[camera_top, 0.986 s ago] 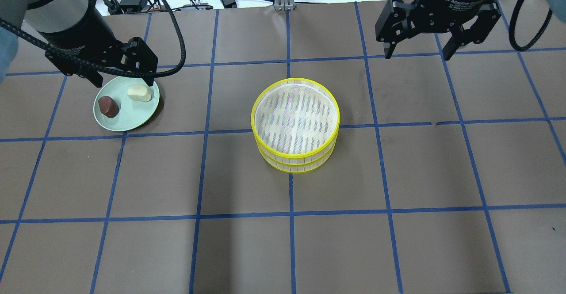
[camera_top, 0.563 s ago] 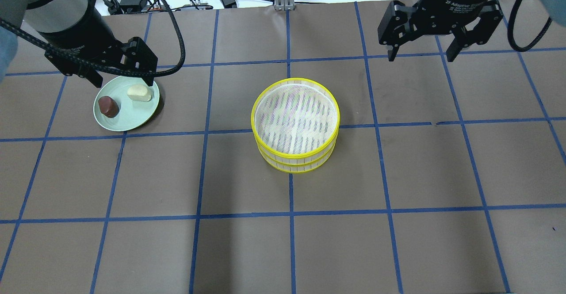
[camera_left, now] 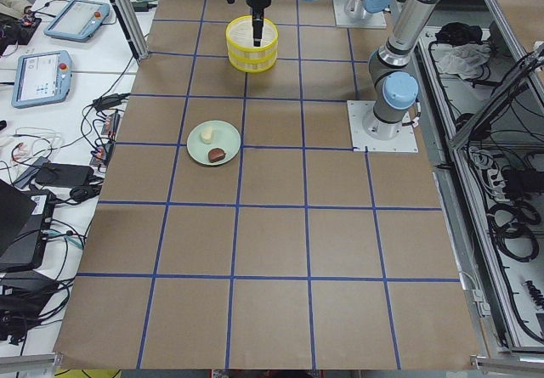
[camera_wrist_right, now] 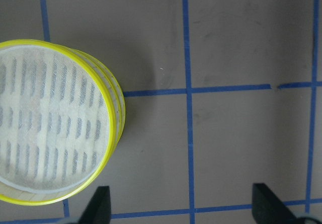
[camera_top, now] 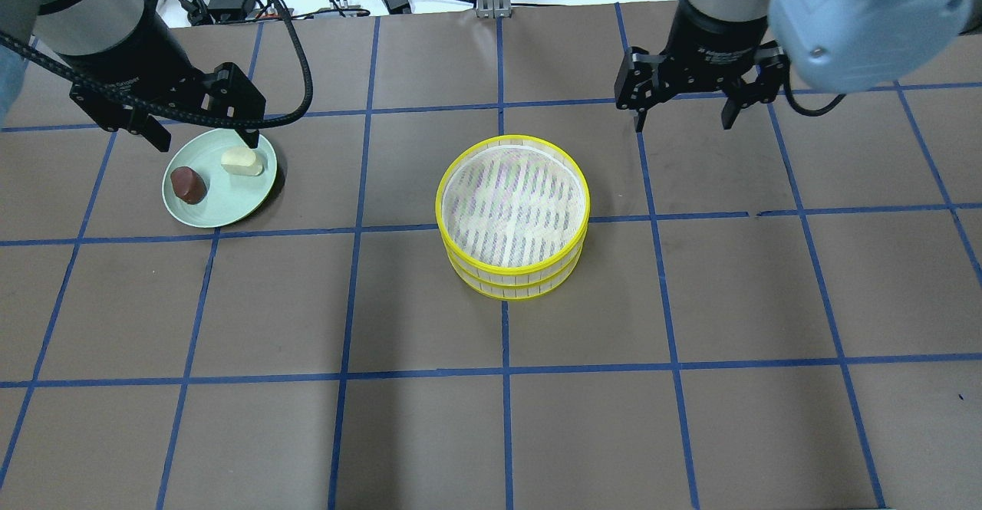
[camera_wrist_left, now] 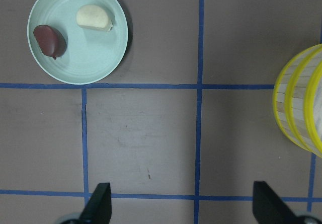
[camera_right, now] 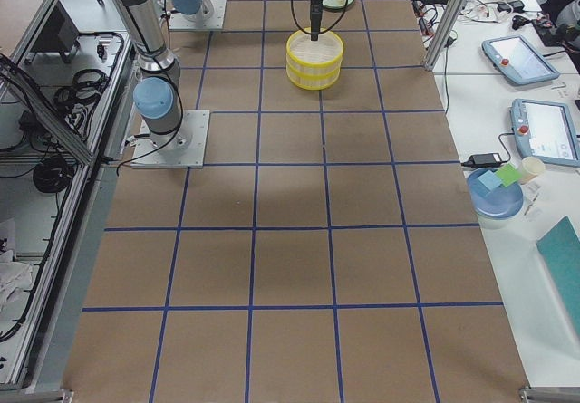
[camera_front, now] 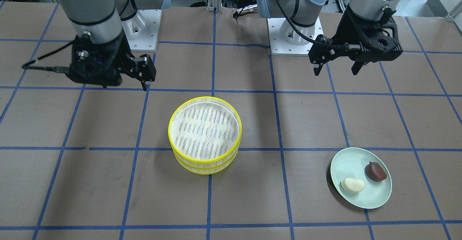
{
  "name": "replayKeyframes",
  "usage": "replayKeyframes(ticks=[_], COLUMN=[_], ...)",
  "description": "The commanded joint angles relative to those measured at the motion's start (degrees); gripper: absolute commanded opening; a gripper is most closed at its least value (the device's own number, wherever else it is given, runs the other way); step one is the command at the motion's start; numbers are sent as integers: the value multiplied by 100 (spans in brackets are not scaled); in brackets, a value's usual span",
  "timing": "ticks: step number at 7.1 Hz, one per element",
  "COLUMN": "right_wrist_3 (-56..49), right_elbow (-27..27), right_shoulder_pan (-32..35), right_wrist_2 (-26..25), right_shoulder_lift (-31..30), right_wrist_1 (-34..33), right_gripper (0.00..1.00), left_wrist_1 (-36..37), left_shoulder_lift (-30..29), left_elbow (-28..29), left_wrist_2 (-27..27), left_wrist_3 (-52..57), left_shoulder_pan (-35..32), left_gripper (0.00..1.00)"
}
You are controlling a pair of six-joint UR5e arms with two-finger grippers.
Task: Place buns in different layers of steamer
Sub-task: 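Grasp the top tier rim with the right gripper while the left lowers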
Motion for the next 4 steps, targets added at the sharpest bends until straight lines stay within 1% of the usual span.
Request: replayKeyframes(ticks=[1, 2, 3, 4], right_wrist_3=[318, 312, 303, 303], right_elbow=[486, 628, 647, 656], right_shoulder_pan=[373, 392, 392, 392], right_wrist_2=[9, 96, 497, 466], right_shoulder_lift=[681, 892, 1025, 1096], right_wrist_1=[-1041, -1255, -1274, -1283], right_gripper=[100, 99, 96, 87], left_wrist_1=[425, 1039, 1489, 1859], left_shoulder_lift=[-242, -469, -724, -996], left_elbow=[-144, -267, -364, -374], left_wrist_2=[35, 78, 70, 70], left_wrist_3=[315, 482, 588, 816], left_shoulder_pan=[624, 713, 758, 758], left_gripper=[100, 100, 100, 100])
